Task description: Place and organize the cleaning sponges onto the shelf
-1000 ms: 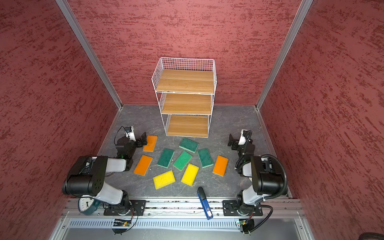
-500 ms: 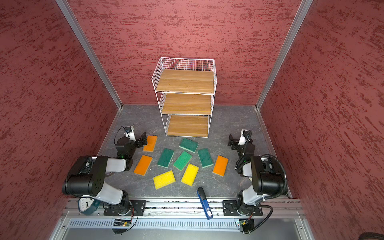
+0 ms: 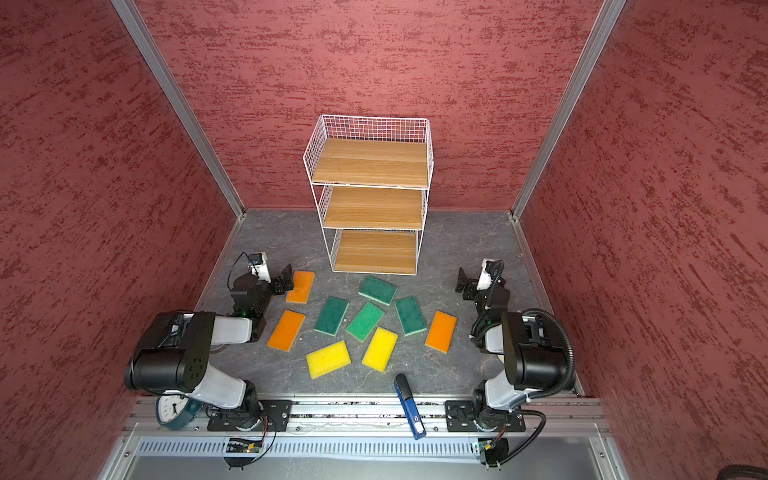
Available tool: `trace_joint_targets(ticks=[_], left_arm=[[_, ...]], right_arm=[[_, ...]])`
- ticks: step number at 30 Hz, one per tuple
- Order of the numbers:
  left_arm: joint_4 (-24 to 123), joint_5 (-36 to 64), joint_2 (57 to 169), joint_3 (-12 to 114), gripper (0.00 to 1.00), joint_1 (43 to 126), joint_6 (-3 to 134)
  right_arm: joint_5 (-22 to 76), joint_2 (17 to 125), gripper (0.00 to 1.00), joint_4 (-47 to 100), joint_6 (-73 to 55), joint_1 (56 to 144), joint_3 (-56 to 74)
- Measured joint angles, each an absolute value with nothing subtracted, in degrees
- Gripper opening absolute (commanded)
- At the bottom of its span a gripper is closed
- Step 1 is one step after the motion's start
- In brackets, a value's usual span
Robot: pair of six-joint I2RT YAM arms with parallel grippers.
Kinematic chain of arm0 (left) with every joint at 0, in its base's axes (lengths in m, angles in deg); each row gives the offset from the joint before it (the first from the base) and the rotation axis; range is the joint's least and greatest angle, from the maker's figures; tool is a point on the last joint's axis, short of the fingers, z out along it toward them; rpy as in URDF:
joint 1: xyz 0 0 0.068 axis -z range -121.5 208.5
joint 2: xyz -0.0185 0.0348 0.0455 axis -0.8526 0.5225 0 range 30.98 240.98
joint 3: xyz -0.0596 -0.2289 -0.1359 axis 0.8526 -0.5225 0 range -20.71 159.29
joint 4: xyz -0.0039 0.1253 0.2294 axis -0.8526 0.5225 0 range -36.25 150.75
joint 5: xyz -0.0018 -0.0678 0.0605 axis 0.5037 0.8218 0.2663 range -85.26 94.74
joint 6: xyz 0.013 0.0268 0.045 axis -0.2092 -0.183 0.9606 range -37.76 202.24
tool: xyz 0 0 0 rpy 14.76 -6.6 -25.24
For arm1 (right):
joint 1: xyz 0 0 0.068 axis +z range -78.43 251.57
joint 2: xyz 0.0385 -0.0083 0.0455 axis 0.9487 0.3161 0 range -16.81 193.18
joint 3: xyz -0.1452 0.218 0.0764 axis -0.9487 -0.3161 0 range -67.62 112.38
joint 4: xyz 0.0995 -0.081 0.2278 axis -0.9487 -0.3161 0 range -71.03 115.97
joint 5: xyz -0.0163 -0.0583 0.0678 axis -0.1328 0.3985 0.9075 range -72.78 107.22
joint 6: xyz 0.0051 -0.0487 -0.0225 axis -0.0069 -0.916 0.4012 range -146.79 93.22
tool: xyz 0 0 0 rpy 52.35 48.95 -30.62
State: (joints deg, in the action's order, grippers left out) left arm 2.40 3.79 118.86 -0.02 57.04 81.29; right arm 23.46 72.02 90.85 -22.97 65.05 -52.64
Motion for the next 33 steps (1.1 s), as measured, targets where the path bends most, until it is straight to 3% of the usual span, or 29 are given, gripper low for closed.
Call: trace_joint_targets(ticks=[15, 33], left_arm=[[4.1, 3.8, 117.9, 0.2, 1.00, 57.1, 81.3], [40.2, -5.7, 93.8, 12.8, 1.00, 61.9, 74.8]], right_arm=[[22.9, 68.4, 0.97, 84.8, -22.8, 65.0, -50.4], [19.5, 41.4, 0.99, 55.0, -19.9, 65.5, -42.2]])
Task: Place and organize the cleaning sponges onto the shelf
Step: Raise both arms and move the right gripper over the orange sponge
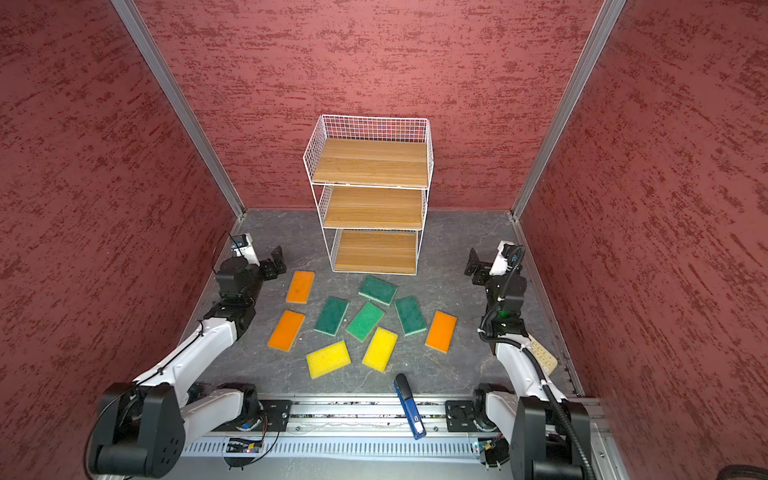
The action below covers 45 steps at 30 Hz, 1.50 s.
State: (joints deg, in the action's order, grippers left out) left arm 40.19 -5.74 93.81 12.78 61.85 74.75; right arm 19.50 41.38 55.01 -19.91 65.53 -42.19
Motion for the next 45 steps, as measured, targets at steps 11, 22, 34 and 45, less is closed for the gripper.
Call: trace_joint_targets(ticks=[11, 22, 34, 45], left_arm=[[65.4, -12.9, 87.1, 22.1, 1.00, 68.2, 67.6], [83.7, -18.2, 86.4, 30.5, 1.00, 74.4, 64.6], [99.1, -20.9, 84.9, 32.7, 1.00, 74.6, 59.8], [107.3, -19.2, 85.7, 35.9, 1.00, 74.6, 57.1]], right_arm=[[11.4, 34.7, 0.99, 30.8, -16.5, 75.7, -34.0], [3.3, 35.5, 0.99, 17.3, -9.7, 89.3, -28.0], [-1.1, 42.0, 0.97, 7.0, -1.9, 96.5, -27.1], [-2.7, 47.9, 0.96, -8.8, 13.5, 104.3, -24.6]])
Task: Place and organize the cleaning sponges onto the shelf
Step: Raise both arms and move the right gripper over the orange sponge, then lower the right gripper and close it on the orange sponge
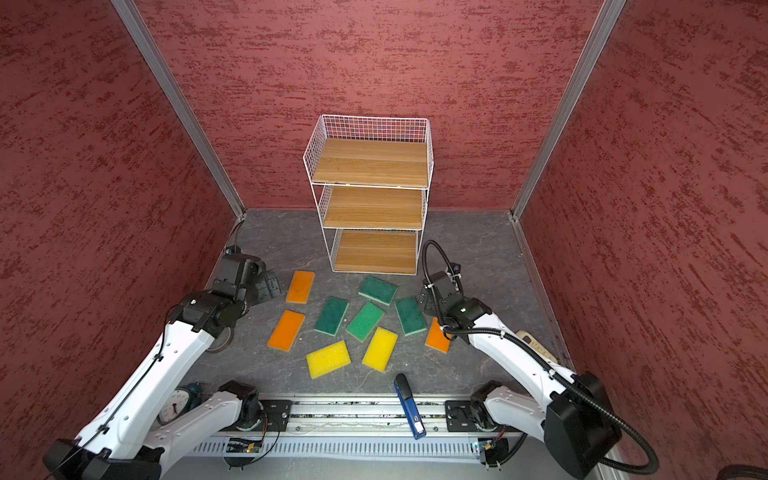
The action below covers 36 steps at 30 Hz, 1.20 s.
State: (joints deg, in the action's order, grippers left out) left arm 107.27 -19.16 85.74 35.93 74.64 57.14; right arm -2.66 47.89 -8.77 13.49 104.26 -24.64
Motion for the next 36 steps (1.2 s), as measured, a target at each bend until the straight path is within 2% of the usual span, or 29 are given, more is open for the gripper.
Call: trace_joint_targets(ticks=[12, 23, 36], left_arm=[[110.3, -12.6, 82.3, 35.3, 1.00, 74.9, 55.6], [111.1, -9.2, 80.7, 33.3, 1.00, 75.3, 54.2], [112.1, -8.8, 80.6, 33.2, 1.00, 75.8, 53.2]], right_arm=[[-2.0, 46.5, 0.98, -21.8, 33.0, 117.9, -26.4], [0.7, 42.5, 0.98, -23.5, 38.4, 118.8, -33.1], [2.2, 47.8, 0.99, -18.7, 36.6, 118.8, -35.2]])
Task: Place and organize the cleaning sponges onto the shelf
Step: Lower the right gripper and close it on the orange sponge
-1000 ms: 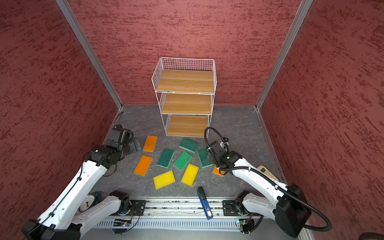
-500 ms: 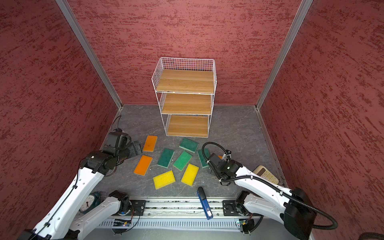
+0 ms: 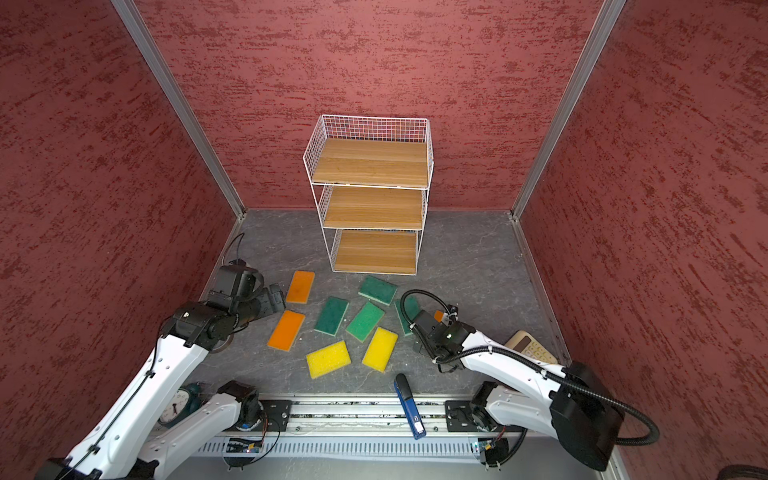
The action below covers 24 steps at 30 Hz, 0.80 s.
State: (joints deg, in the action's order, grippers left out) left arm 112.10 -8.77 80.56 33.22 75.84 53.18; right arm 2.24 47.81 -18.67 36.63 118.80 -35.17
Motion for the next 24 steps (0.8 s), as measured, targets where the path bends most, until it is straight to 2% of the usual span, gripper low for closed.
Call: trace_joint_targets(ticks=[24], left_arm=[[111.0, -7.5, 84.9, 32.7, 1.00, 76.0, 52.5]], right_arm=[[1.3, 54.8, 0.99, -13.9, 32.5, 116.6, -35.5]])
